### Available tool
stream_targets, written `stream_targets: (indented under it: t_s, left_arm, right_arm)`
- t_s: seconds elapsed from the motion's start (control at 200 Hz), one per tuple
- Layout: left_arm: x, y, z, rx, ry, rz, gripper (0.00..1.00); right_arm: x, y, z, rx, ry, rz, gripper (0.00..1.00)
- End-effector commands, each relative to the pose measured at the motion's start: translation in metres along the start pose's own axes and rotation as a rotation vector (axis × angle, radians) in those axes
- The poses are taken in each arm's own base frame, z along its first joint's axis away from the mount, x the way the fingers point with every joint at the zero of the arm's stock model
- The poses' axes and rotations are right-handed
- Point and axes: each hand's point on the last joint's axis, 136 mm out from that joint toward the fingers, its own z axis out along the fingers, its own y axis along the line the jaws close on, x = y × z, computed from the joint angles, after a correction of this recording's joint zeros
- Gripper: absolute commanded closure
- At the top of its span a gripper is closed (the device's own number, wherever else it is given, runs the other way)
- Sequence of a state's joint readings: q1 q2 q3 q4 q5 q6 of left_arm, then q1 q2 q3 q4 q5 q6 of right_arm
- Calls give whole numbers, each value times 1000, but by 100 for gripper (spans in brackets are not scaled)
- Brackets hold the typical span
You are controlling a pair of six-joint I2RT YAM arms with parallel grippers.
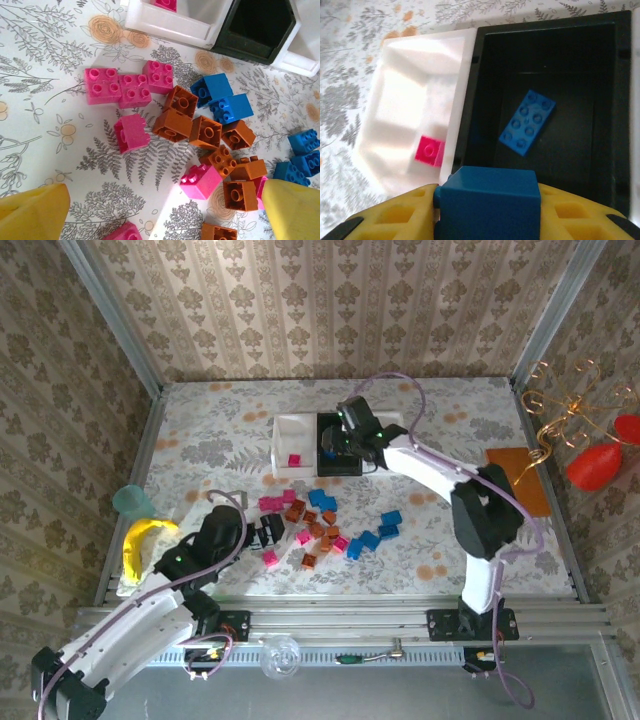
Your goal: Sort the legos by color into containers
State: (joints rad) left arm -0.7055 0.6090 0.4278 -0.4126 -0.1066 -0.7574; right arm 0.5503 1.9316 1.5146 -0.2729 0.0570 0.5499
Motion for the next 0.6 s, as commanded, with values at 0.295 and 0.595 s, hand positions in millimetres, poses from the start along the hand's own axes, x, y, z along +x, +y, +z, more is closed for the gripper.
stream_targets:
  t_s: [0.295, 0.595]
  left_arm:
    - [-1, 13, 1, -40, 31, -75, 11]
    - [46, 24, 21, -155, 209, -8, 23]
  right_arm:
    - [-25, -16, 29, 81, 12, 98, 31]
    - [-15, -14, -19, 21, -26, 84, 26]
